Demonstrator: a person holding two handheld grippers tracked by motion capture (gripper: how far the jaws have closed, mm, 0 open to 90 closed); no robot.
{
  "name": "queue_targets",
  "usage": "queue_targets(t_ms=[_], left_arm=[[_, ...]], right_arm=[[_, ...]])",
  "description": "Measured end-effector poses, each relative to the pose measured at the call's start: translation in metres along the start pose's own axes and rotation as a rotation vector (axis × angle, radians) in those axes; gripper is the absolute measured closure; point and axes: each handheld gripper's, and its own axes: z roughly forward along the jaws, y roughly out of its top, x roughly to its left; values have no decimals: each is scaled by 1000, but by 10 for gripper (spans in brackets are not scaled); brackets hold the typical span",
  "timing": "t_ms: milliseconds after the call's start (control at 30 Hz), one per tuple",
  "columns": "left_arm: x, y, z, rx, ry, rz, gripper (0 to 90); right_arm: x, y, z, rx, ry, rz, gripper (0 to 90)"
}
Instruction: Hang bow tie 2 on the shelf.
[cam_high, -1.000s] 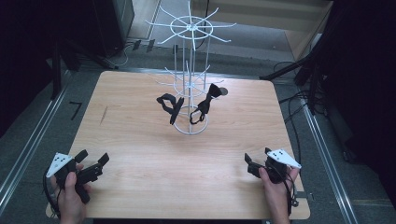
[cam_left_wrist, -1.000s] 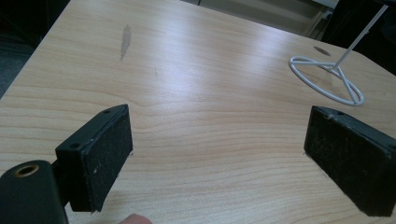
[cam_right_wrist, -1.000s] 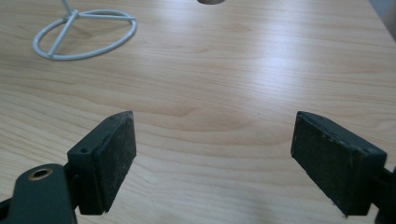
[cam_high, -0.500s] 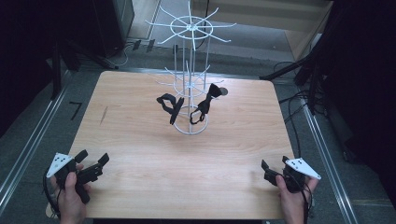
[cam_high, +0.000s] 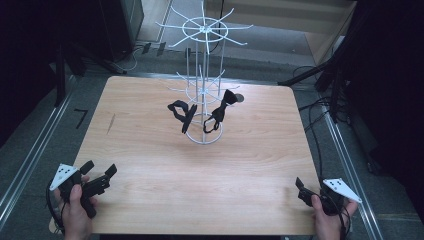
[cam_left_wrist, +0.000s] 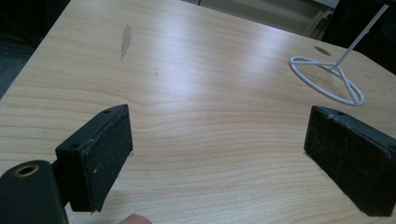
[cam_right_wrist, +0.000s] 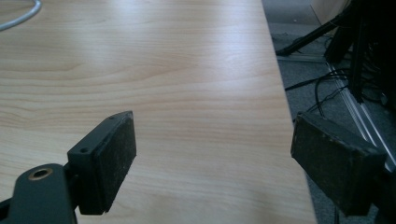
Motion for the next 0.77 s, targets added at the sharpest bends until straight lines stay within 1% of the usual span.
queue_targets(t_ms=[67,133,167,200,233,400,467,533,633,767], left_arm=[[0,0,0,0,2,0,87],[0,0,0,0,3,1,87],[0,0,0,2,5,1,87],[0,0,0,2,4,1,87],[0,0,0,1,5,2,87],[0,0,0,0,4,2,87],[-1,0,0,1,2,3,87],[-1,0,0,1,2,4,87],[0,0,0,5,5,2,87],[0,0,0,5,6,1,87]], right_arm=[[-5,-3,-2,1,-6,7,149],[-10,-7,-3,-6,-7,39,151],[-13,-9,-4,-10,-7,62,151],[-14,-10,-4,-7,-9,69,151],[-14,-10,-5,-16,-8,79,152],[-11,-10,-5,-15,-15,45,152],[-9,-10,-5,-15,-4,40,152],[-9,-10,-4,-14,13,44,151],[-8,-10,-3,-12,8,40,151],[-8,-9,-3,-9,8,53,150]])
